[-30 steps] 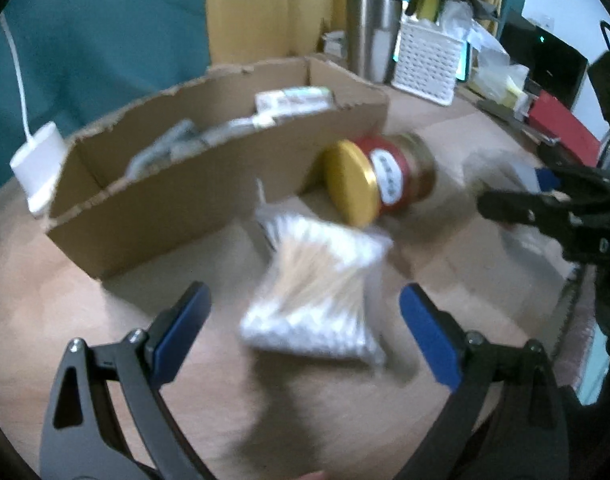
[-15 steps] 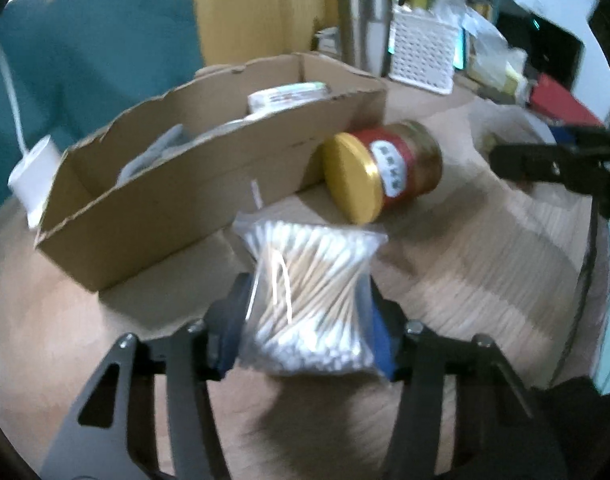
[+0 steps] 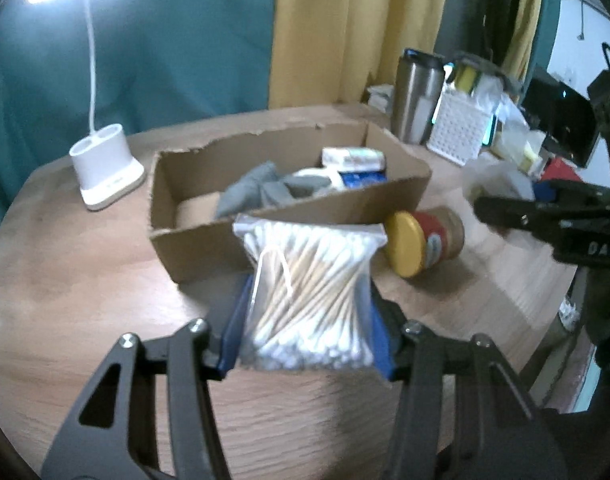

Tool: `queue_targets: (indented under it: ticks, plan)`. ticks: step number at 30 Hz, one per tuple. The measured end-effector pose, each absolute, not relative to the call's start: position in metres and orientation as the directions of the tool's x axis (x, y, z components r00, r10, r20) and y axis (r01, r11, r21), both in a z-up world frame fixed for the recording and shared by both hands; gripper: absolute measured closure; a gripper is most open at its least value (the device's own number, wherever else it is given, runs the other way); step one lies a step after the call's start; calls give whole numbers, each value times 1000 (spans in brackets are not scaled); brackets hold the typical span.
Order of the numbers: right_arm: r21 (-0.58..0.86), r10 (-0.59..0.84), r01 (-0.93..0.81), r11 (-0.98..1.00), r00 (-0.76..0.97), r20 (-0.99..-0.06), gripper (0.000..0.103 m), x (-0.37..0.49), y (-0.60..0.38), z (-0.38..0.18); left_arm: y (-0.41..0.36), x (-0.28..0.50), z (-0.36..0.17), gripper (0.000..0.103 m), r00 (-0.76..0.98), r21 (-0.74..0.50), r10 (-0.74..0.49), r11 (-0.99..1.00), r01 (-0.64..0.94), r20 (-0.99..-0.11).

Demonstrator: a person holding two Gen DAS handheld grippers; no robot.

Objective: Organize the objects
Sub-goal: 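Carry the swab bag with the left gripper while the right carries the snack bag over the box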

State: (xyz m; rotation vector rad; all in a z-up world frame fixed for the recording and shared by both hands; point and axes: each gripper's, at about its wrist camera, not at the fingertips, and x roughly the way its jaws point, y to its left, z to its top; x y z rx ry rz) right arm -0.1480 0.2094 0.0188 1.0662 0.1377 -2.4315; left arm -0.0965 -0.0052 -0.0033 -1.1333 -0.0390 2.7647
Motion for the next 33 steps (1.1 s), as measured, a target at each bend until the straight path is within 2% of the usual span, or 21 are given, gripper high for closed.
queue_targets:
  ticks: [14,24,33]
  plan:
    - [84,-396,489,-868,-580,-712,36,-156,190,27,-32,-96,23,50,-755,-109,121,-992,-66,-644]
    - [82,-404,500,-862,-581,-706,36,-163,183,32,-44,-105,26,50,-763,-107,100,-993,-40,-638]
    - [84,-420,519,-851,-574,-703,36,-177,172,35,-62,-126,24,50,-765,-176,100,-984,18,-637]
